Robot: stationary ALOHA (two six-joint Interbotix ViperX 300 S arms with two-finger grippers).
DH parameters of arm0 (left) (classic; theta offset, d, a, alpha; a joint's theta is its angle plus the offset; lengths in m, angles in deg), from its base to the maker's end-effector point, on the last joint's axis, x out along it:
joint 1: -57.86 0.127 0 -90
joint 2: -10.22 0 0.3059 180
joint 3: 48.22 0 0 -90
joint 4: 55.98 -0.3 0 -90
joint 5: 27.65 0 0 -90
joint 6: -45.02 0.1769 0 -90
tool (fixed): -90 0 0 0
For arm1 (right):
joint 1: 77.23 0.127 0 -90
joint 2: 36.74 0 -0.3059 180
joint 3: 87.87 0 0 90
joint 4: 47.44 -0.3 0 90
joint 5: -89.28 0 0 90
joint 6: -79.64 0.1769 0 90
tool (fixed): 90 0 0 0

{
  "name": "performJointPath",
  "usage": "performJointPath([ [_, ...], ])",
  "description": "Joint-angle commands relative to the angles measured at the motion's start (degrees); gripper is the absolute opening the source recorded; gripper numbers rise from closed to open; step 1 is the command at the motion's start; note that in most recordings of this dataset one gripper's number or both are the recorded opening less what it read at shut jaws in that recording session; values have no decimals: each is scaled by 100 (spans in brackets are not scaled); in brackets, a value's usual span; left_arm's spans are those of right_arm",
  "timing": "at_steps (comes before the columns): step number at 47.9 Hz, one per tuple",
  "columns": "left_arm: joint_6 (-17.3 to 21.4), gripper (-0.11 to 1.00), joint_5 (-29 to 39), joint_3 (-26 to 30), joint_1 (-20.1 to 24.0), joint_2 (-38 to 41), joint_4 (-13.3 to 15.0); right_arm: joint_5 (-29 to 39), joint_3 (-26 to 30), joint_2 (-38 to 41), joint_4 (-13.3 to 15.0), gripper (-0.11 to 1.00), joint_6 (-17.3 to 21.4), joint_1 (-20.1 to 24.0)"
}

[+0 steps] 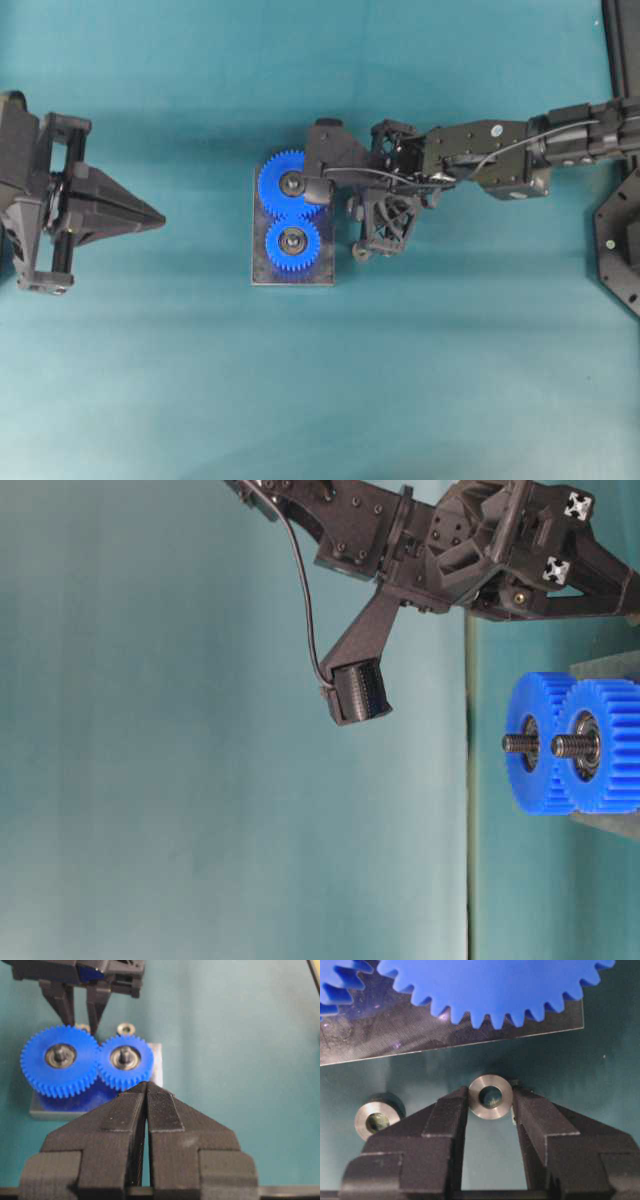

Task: Insert the washer onto the shaft.
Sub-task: 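Carry the washer with the right gripper over the upper gear's shaft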

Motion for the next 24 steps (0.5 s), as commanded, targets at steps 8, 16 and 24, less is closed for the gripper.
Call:
performJointPath([
  [8, 9, 1, -35, 53, -9, -18, -18, 615, 457, -624, 18, 31, -9, 9],
  [16, 9, 1, -35, 9, -9, -18, -26, 1433, 905, -800, 18, 31, -35, 44],
  [24, 9, 1, -35, -62, -9, -26, -26, 1731, 1406, -721, 18, 31, -53, 97],
])
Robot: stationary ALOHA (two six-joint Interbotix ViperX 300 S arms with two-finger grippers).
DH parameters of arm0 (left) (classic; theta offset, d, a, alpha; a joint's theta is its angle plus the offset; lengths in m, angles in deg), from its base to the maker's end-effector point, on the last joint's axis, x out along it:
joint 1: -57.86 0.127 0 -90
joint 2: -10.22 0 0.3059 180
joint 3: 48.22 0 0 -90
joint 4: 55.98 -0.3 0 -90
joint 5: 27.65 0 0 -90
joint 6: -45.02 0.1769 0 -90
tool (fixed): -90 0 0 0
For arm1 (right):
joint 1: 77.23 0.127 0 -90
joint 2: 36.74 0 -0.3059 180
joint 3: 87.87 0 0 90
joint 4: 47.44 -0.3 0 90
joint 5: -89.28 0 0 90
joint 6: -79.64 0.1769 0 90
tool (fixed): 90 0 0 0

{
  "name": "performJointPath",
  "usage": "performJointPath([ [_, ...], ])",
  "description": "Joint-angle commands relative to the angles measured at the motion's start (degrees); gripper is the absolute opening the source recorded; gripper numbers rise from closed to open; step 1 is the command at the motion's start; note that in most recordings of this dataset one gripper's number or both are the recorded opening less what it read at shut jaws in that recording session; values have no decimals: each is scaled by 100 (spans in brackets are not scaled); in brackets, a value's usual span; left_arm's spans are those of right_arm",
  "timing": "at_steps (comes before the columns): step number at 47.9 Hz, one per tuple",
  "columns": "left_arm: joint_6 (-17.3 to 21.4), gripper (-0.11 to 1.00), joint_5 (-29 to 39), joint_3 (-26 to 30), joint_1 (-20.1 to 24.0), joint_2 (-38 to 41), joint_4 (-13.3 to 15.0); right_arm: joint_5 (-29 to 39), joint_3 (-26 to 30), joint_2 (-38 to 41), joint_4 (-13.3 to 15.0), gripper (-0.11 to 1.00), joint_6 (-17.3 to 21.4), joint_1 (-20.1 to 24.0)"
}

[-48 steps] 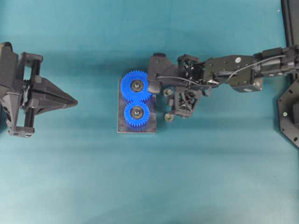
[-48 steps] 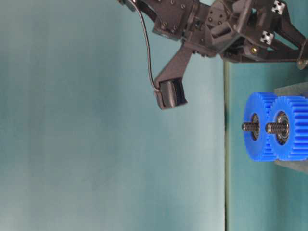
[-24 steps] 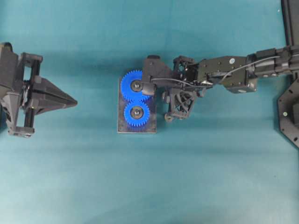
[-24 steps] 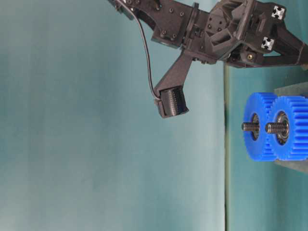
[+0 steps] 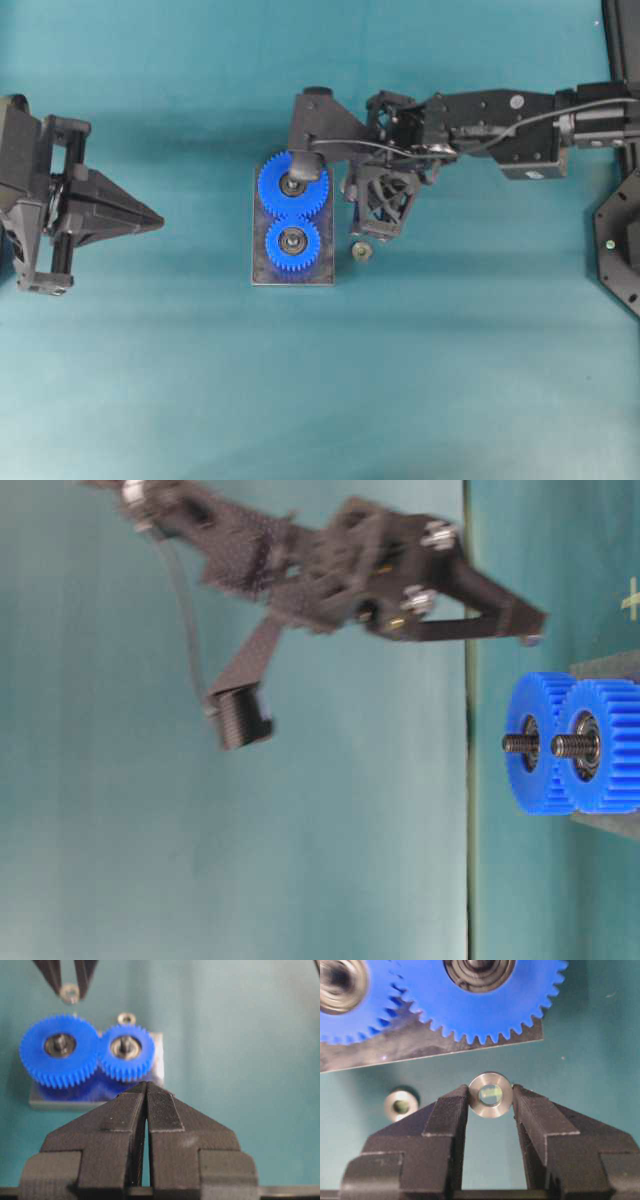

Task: Insert the washer onto the shaft.
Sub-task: 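Carry the washer with the right gripper over the upper gear's shaft, then lower the washer onto the upper shaft and open the right gripper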

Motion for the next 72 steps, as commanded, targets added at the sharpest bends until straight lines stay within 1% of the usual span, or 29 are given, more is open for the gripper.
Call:
performJointPath([
  [1, 9, 1, -44, 44, -9, -26, -18, 35, 396, -97, -9, 31, -62, 44],
  [8, 9, 1, -62, 35, -18, -35, -18, -132, 703, 149, 9, 31, -141, 44],
  [18, 9, 1, -62, 26, -9, -44, -18, -167, 896, 483, 18, 31, -272, 35],
  [27, 9, 1, -70, 26, -9, -70, -9, -246, 1081, 580, 62, 31, -272, 26],
  [53, 9, 1, -70, -44, -9, -255, -18, -229, 1134, 686, 62, 31, -264, 35],
  [72, -9, 1, -70, -70, -9, -264, -18, -185, 1160, 773, 62, 31, -246, 141],
])
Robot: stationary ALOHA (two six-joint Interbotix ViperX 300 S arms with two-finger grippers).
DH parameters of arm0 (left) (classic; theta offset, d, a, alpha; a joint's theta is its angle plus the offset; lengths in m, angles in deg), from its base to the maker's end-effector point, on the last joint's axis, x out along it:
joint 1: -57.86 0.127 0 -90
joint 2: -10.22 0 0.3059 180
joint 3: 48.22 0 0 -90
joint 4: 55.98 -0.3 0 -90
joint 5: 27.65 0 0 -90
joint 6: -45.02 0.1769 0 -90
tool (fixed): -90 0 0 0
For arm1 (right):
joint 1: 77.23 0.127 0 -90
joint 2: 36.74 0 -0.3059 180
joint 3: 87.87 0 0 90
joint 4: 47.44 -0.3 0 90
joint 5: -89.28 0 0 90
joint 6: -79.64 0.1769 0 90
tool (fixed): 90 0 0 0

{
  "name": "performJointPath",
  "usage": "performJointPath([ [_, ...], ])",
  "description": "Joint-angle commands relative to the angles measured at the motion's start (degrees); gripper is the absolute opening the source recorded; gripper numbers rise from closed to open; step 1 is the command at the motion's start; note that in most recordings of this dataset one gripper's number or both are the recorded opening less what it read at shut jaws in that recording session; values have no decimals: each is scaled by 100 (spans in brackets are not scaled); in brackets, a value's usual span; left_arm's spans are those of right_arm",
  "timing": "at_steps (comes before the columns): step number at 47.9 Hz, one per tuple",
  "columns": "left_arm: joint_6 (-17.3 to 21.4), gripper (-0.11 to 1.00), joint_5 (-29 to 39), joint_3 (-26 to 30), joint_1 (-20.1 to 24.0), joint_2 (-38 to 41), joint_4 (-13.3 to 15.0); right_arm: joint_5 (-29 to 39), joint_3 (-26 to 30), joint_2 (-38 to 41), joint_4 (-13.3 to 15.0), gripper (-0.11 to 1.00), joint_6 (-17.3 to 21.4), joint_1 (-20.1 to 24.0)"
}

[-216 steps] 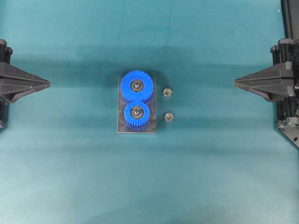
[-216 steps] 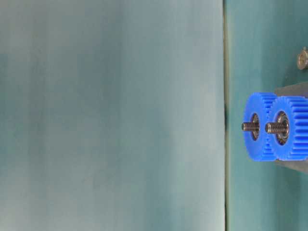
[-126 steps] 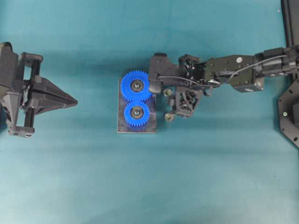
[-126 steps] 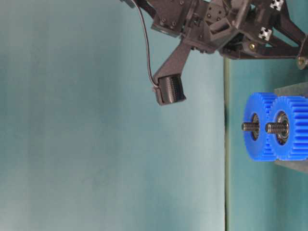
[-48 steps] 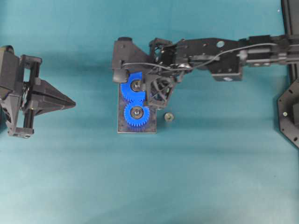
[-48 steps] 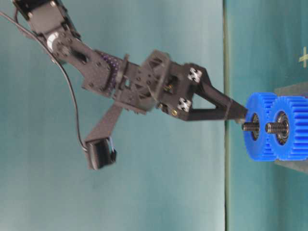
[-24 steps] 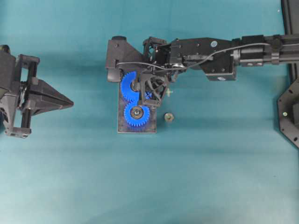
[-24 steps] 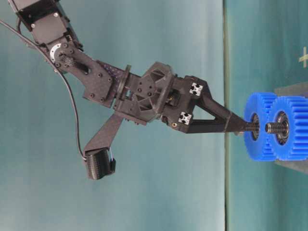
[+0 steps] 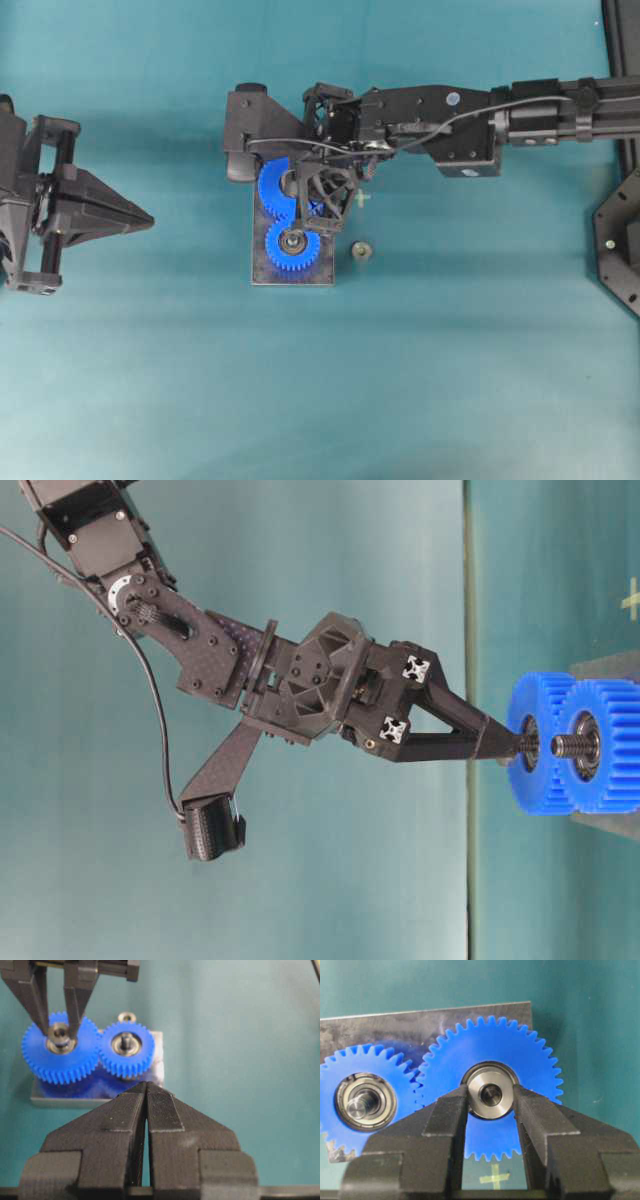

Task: Insert the washer onto the shaft.
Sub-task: 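Lower the washer onto the upper shaft and open the right gripper, then move the right gripper to the lower metal washer and grasp it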

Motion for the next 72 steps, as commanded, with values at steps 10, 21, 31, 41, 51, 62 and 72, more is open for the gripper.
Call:
performJointPath([
  [10, -9, 1, -53, 62, -9, -9, -18, 88, 105, -44, -9, 31, 0, 62],
  [21, -9, 1, -53, 53, -9, -9, -9, 202, 70, -35, -18, 31, 18, 26],
  [31, -9, 1, -62, 35, -9, -26, -9, 185, 97, -44, -35, 31, 18, 26],
  [41, -9, 1, -53, 35, -9, -53, -18, 202, 105, -79, -53, 35, 62, 0],
  [51, -18, 1, -53, 26, -9, -62, -18, 176, -9, -422, -79, 89, 334, 0],
  [62, -26, 1, -53, 26, -9, -62, -9, -211, -940, -1257, -88, 82, 448, 114],
  [72, -26, 1, -88, 0, -9, -70, -18, -1169, -2355, -1371, -246, 81, 457, 606],
])
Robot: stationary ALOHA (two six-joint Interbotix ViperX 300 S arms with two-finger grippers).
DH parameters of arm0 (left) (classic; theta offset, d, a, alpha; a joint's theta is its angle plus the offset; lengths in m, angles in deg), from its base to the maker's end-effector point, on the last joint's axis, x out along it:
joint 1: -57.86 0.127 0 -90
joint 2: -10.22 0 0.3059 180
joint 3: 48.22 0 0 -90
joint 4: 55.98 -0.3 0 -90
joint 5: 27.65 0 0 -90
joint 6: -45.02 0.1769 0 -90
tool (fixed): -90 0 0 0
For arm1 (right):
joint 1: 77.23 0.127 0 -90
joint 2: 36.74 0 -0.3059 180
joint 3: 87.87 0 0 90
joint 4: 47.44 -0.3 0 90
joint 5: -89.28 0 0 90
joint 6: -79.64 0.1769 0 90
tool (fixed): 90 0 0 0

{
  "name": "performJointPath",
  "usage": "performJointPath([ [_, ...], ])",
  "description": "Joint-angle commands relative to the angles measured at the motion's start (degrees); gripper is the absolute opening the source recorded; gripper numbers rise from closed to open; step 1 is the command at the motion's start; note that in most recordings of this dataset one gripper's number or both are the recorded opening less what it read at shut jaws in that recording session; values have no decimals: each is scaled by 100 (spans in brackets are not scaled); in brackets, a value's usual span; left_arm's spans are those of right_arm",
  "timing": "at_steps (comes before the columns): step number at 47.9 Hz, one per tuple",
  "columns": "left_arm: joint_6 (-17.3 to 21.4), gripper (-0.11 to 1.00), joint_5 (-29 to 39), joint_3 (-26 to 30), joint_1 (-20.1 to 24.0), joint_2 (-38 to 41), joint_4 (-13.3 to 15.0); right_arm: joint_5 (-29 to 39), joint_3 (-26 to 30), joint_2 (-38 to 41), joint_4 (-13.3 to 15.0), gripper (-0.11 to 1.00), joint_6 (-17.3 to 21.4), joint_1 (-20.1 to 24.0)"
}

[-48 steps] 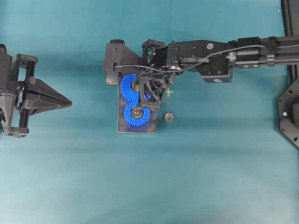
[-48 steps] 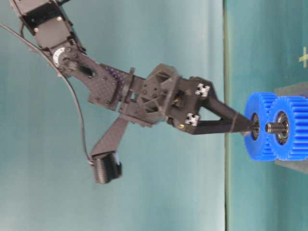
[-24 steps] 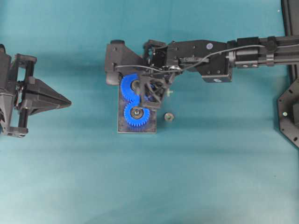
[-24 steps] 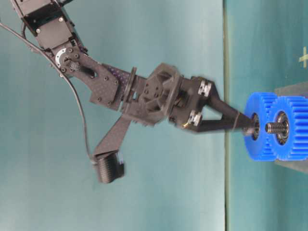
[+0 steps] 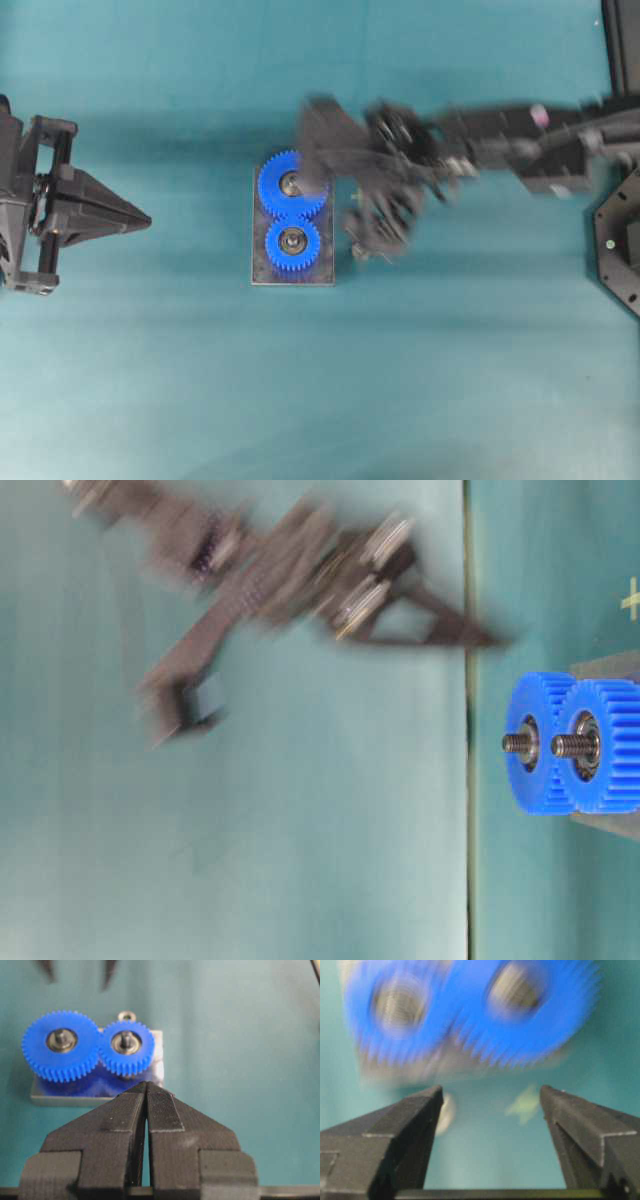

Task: Insert the washer onto the shaft.
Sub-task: 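Move the right gripper to the lower metal washer and grasp it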

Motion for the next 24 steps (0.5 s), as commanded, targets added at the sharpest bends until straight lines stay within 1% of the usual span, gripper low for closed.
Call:
performJointPath([
  [1, -9, 1, -88, 79, -9, -9, -9, -527, -501, -132, -114, 81, 62, 281],
  [4, -18, 1, -114, 88, -9, -9, -18, -844, -738, -88, -193, 81, 70, 413],
  [8, -26, 1, -123, 88, -9, -18, -9, -1116, -861, -9, -211, 78, 70, 510],
  [18, -35, 1, -123, 105, -9, -18, -9, -1318, -844, 272, -158, 70, 185, 360],
  [24, -35, 1, -123, 114, -9, -18, -9, -1529, -765, 431, -158, 69, 185, 343],
])
